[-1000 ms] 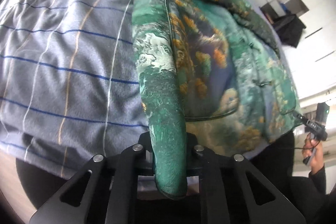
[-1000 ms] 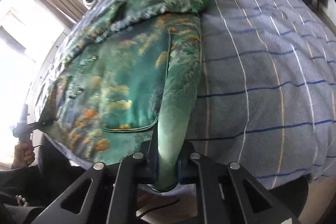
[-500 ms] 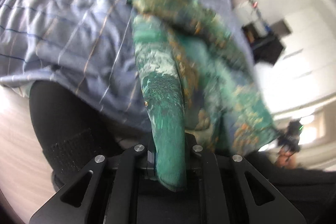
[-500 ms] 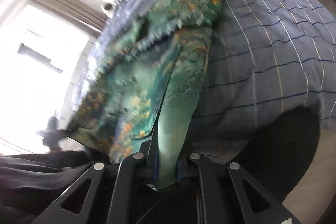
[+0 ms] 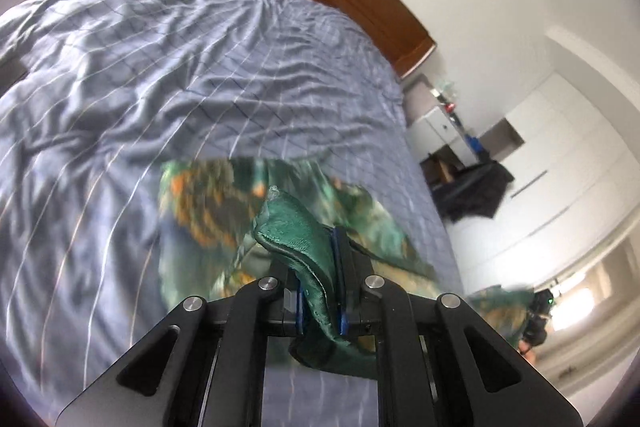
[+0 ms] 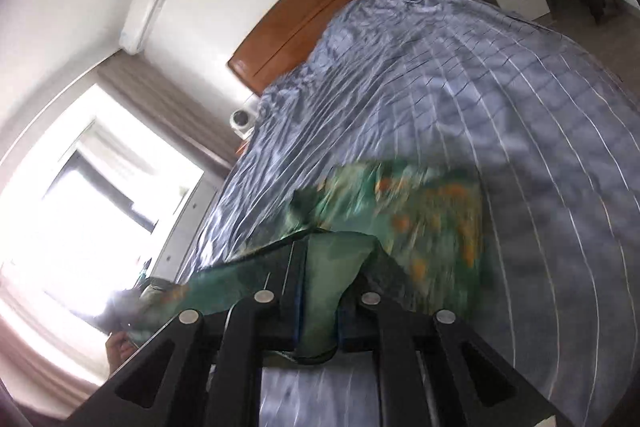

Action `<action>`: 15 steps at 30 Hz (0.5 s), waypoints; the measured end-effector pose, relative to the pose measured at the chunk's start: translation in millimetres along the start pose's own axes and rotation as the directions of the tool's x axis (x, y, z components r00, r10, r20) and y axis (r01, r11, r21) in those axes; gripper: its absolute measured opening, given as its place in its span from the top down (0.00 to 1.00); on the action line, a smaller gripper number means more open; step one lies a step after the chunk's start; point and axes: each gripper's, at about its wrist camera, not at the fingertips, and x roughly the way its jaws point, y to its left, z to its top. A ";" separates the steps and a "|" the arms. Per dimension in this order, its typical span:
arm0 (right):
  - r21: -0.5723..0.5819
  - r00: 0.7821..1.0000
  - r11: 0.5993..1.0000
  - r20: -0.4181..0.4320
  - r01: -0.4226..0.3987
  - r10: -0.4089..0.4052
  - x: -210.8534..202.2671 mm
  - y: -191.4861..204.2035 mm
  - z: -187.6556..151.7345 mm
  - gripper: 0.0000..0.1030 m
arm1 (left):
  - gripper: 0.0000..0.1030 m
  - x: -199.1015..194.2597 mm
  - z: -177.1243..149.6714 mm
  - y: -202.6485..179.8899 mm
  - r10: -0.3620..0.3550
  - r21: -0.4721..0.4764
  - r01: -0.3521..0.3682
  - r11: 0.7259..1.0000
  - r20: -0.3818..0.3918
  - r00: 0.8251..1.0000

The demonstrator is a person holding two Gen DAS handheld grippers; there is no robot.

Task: Fold large clothes
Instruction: 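Lift the hem with both tools and fold it up toward the collar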

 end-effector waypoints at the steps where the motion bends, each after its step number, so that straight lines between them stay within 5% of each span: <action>1: 0.010 1.000 1.000 0.004 0.014 -0.014 12.8 -6.4 8.3 0.89 | 0.90 15.3 8.2 3.5 0.020 -0.002 -0.020 1.000 -0.006 1.000; 9: 0.096 0.988 0.986 -0.085 0.134 -0.126 113.6 -62.1 35.8 0.89 | 0.90 107.7 21.0 21.7 0.179 0.033 -0.177 0.984 -0.097 0.979; 15: 0.176 0.985 0.973 -0.109 0.148 -0.130 137.6 -91.3 24.5 0.89 | 0.87 146.8 11.3 40.8 0.260 0.054 -0.255 0.965 -0.141 0.955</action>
